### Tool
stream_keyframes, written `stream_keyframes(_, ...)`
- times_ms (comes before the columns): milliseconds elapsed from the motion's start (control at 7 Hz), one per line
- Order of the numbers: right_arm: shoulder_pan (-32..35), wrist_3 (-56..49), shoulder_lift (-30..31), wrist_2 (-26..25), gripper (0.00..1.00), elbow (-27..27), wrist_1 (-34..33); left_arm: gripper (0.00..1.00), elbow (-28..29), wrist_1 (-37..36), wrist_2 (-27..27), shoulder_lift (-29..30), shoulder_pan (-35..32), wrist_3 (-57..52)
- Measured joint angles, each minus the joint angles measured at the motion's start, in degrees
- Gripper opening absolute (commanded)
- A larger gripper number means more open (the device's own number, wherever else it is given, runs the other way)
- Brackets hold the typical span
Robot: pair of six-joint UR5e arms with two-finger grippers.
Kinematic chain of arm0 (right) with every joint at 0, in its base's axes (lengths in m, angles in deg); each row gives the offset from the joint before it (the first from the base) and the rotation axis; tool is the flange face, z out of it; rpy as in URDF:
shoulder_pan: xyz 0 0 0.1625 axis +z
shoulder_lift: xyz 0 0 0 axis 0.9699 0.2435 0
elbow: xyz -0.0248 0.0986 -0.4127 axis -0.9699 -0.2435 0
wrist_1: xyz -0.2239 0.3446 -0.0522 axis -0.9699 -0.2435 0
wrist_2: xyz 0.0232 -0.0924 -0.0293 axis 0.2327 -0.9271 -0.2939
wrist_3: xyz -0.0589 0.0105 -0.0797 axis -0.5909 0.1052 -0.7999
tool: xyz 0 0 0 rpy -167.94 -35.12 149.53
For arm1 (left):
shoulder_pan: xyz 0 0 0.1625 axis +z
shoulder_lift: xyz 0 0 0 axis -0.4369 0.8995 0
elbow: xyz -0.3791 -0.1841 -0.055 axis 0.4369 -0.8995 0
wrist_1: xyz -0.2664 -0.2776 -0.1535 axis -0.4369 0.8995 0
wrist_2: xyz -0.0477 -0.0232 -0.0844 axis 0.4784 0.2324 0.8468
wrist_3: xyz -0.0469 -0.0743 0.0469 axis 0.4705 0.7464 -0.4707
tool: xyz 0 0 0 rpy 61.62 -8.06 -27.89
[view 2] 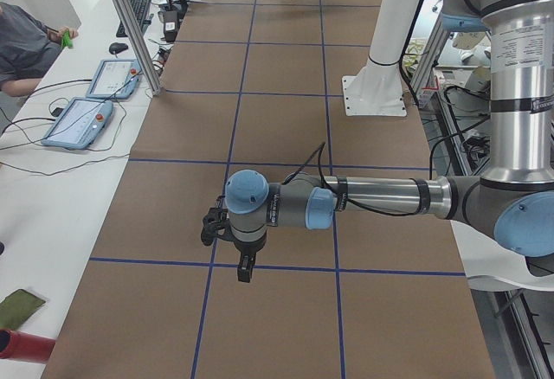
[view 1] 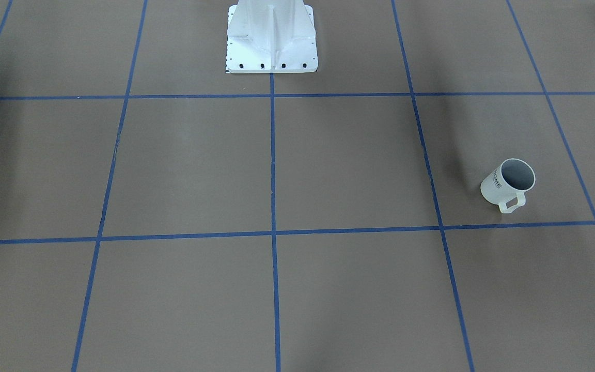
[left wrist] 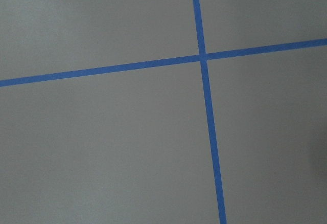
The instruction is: Left arm hands cup to right arm to dump lemon
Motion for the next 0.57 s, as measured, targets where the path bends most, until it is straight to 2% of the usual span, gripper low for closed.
stream_keyframes(571, 0.0, -0.5, 0.8, -0.3, 1.0, 0.0, 0.0, 1.0, 0.0, 0.0, 0.0, 0.0, 0.1, 0.0)
